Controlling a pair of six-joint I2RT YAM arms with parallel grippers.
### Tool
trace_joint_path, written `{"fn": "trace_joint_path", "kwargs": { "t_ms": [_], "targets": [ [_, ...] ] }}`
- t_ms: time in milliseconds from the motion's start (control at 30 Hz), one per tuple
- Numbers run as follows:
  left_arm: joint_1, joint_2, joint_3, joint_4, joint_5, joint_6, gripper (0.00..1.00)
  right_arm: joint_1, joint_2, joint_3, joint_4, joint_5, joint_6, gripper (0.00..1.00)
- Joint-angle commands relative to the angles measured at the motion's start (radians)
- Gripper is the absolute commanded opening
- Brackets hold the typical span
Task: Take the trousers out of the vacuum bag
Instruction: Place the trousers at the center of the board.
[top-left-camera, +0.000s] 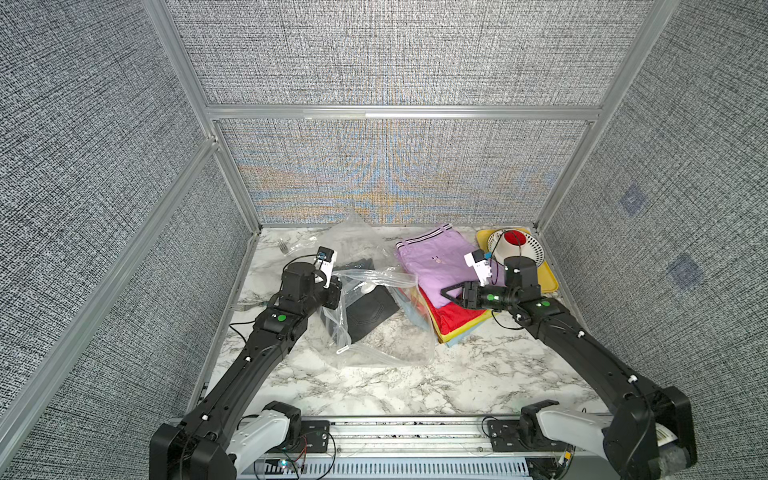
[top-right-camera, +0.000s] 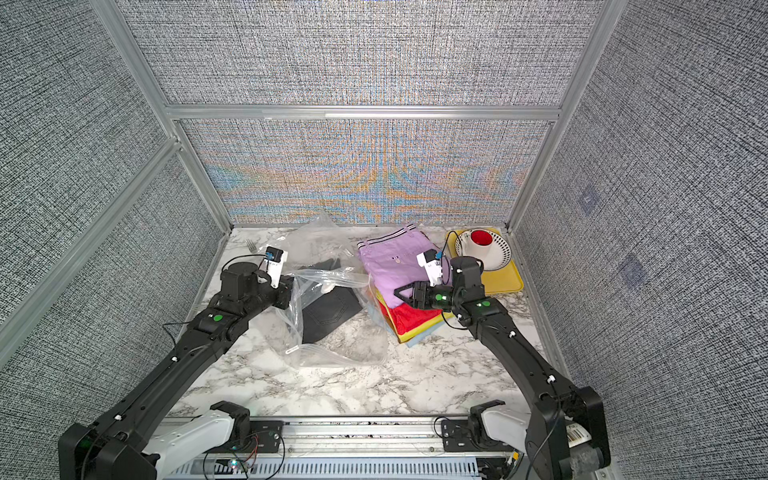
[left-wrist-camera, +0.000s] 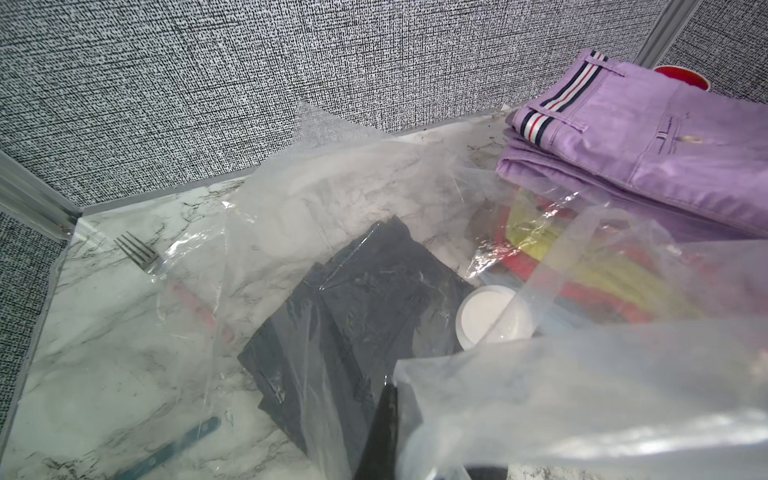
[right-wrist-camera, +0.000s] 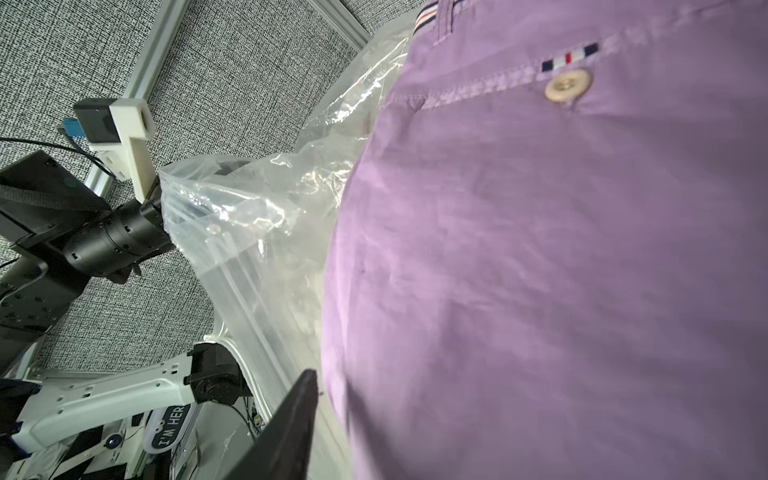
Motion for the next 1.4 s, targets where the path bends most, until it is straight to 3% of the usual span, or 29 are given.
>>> {"fn": "trace_joint_path", "kwargs": {
  "t_ms": [0, 400, 533, 867, 1033, 1367],
  "targets": [
    [0.000, 0.002, 0.006, 0.003, 0.011, 0.002, 0.00, -0.001, -0.018, -0.010, -0.031, -0.015, -0.023, 0.57],
    [0.000, 0.015, 0.024, -0.007, 0.022, 0.007, 0.00, -0.008, -0.112, -0.097, -0.209, 0.094, -0.115, 0.63],
    [0.000, 0.014, 0.027, -0.007, 0.023, 0.009, 0.00, -0.074, -0.171, -0.094, -0.256, 0.163, -0.111, 0.66],
    [0.000, 0.012, 0.030, -0.007, 0.026, 0.009, 0.00, -0.131, -0.153, -0.131, -0.152, 0.039, -0.020, 0.73],
    [0.000, 0.016, 0.033, -0.005, 0.031, 0.009, 0.00, -0.127, -0.159, -0.191, 0.019, -0.016, 0.108, 0.73],
    [0.000, 0.001, 0.029, -0.010, 0.026, 0.009, 0.00, -0.121, -0.112, -0.179, 0.113, 0.080, 0.194, 0.71]
  ]
}}
